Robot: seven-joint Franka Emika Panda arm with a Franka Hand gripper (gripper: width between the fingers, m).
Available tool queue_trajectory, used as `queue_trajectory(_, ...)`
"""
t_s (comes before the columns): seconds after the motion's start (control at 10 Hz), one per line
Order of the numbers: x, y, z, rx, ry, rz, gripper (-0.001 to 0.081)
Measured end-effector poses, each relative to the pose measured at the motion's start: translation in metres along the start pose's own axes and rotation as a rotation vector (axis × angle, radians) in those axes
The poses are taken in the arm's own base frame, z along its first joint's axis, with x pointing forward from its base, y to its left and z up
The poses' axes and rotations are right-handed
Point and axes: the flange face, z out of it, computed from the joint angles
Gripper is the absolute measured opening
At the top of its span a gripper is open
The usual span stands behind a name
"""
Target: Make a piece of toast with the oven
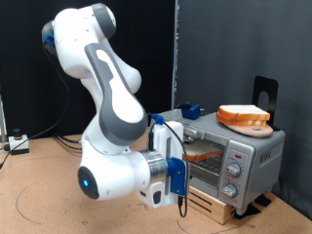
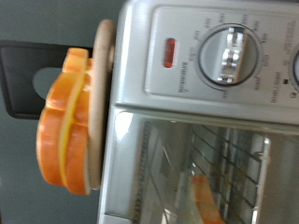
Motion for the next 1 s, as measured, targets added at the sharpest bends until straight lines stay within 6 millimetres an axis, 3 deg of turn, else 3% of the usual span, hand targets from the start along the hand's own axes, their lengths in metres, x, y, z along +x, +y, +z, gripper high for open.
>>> queue_trajectory(0.5,0.032,0.023,0.029,-0.072,-0.072,0.022,0.0808)
queue_trajectory(1.0,0.053,0.037,0.035,-0.062,-0.027,-0.017,0.0808)
